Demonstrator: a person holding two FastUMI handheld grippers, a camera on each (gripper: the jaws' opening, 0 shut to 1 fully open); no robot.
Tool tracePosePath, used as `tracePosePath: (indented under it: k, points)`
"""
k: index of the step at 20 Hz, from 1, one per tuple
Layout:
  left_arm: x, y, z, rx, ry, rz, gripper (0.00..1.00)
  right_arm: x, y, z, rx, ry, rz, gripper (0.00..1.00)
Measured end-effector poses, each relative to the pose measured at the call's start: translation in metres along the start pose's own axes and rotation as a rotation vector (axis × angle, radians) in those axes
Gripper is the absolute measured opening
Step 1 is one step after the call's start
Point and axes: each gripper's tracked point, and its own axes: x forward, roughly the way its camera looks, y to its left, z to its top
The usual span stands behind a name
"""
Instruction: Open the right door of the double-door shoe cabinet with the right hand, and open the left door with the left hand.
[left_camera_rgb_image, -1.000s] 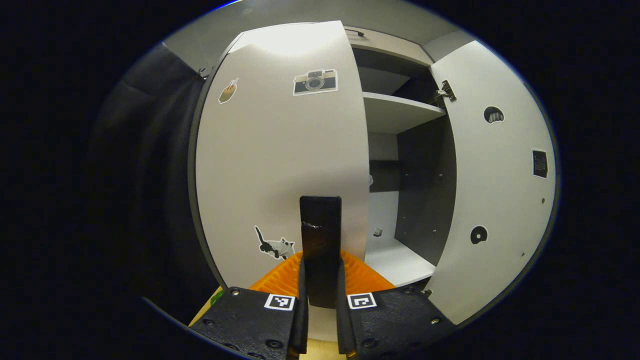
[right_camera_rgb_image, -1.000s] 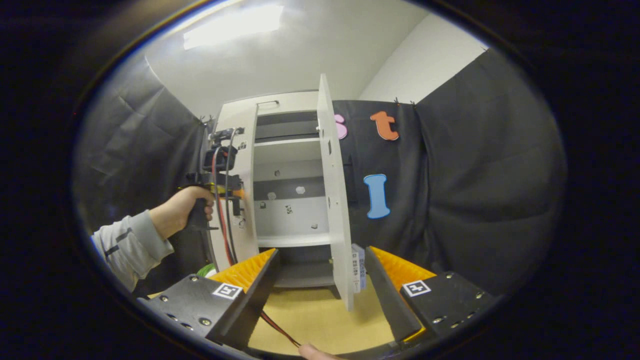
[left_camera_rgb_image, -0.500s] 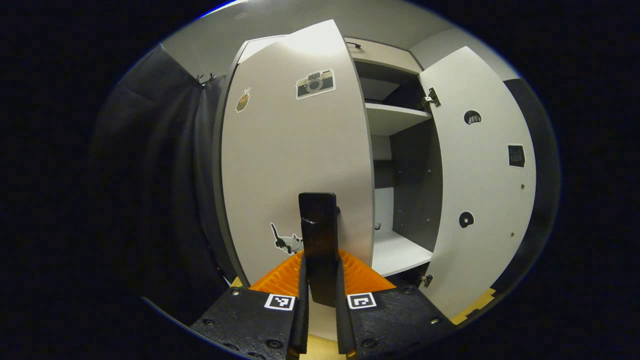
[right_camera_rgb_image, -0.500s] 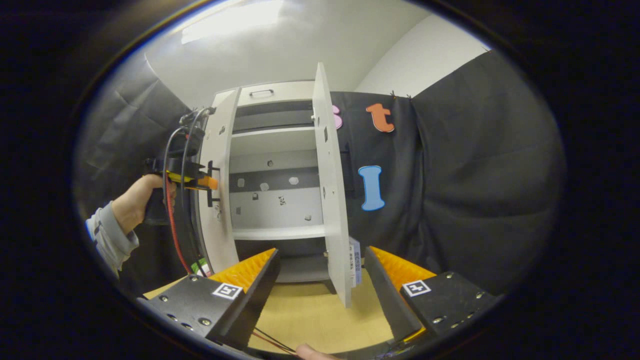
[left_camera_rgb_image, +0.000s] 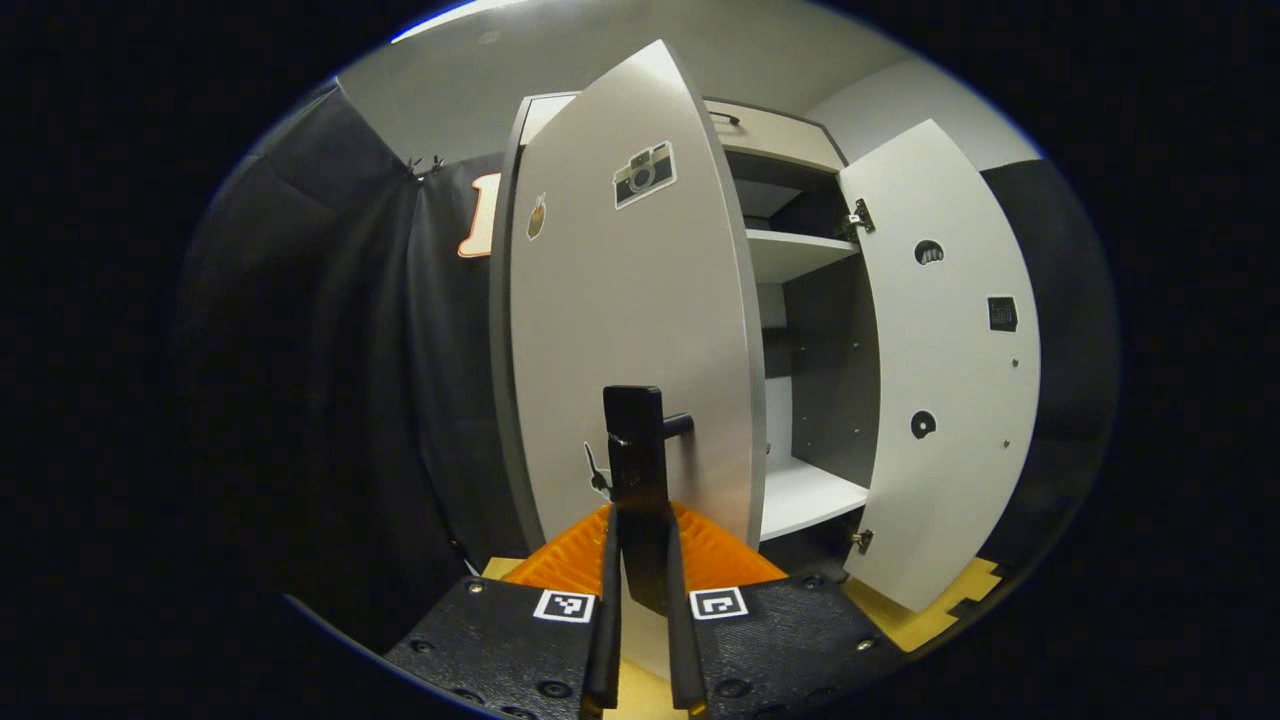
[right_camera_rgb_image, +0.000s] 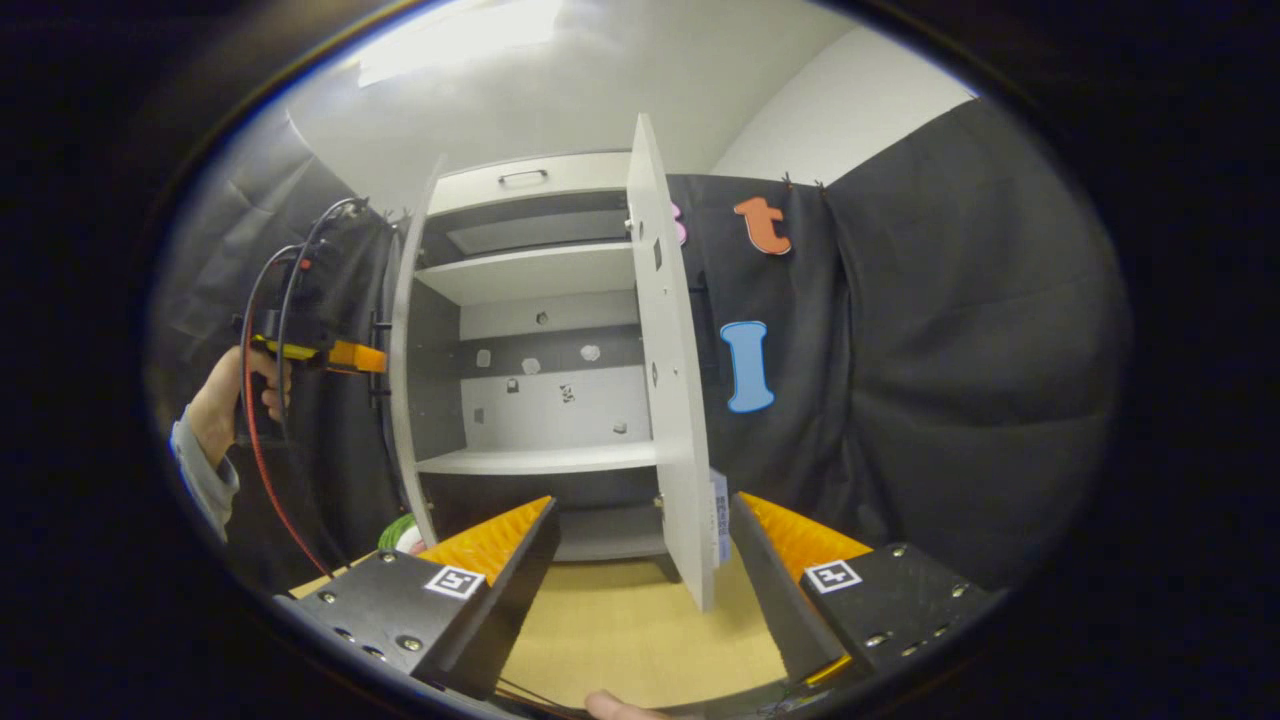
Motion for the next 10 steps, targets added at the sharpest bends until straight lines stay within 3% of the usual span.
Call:
tracePosePath:
  k: [10]
  points:
    - [-0.023, 0.055, -0.004, 0.005, 0.007, 0.068, 0.11, 0.001, 0.019, 0.000, 0.017, -0.003, 0.005, 1.00]
